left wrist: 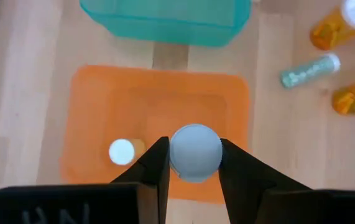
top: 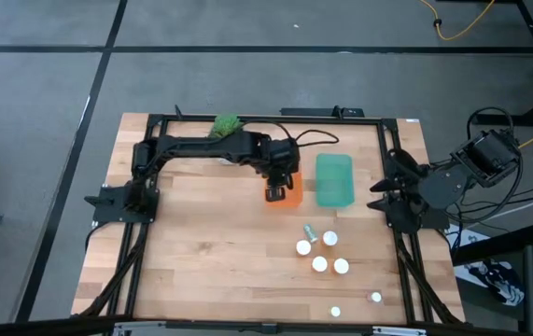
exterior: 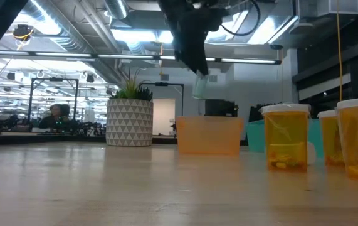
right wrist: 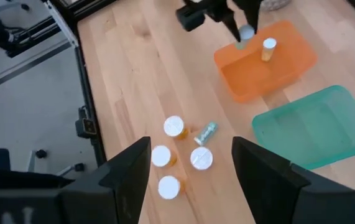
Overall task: Pick and place medicine bottles into bin by pill shape (circle, oval)
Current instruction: Put the right small blue bottle into the orange bin
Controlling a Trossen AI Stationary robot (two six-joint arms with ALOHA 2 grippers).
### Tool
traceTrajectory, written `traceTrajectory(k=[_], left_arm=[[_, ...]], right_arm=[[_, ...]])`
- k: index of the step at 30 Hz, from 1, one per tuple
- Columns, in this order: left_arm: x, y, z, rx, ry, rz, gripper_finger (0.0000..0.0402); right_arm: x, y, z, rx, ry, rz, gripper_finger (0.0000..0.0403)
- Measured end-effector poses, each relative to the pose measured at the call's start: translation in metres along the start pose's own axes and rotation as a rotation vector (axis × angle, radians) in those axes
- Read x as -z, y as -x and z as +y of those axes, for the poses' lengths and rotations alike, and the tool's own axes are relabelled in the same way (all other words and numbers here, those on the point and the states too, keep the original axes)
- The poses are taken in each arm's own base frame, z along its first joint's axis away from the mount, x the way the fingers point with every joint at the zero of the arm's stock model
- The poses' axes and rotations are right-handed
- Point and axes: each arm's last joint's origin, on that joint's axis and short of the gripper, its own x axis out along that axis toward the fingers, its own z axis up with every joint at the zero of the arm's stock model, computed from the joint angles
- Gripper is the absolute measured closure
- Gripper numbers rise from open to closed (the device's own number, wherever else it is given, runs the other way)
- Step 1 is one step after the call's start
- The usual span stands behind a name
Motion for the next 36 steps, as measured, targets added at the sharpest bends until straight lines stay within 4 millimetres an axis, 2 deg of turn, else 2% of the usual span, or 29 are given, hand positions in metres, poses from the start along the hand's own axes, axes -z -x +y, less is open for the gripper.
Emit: traceTrajectory(k=[9, 14, 18, 22, 25, 29, 32, 36], left_arm=[[0.012, 0.020, -0.001, 0.005, -0.042, 0.088, 0.0307], [0.036, 0.030, -0.006, 0.012, -0.049, 0.145, 0.0307], [0.059, 0.048, -0.013, -0.011, 0.026, 0.016, 0.0307], [0.067, 0.059, -0.021, -0.050, 0.084, -0.238, 0.0307], [0.071, 0.044, -0.026, -0.037, 0.087, -0.319, 0.0307], [0.073, 0.008, -0.029, -0.031, 0.103, -0.308, 0.0307], [0.065, -0.018, -0.029, -0.028, 0.109, -0.314, 0.0307], [0.049, -0.040, -0.025, -0.042, 0.079, -0.324, 0.0307]], right_arm=[[-0.001, 0.000, 0.000, 0.016, 0.000, -0.021, 0.0176], [-0.001, 0.000, 0.000, 0.018, 0.001, -0.021, 0.0176], [-0.001, 0.000, 0.000, 0.018, 0.002, -0.023, 0.0176], [-0.001, 0.000, -0.001, 0.028, 0.003, -0.037, 0.0176], [-0.001, 0.000, -0.001, 0.032, 0.003, -0.042, 0.0176], [-0.001, 0.000, -0.001, 0.032, 0.000, -0.042, 0.0176], [-0.001, -0.001, 0.000, 0.031, -0.002, -0.044, 0.0176], [-0.002, -0.001, 0.000, 0.029, -0.004, -0.045, 0.0176]])
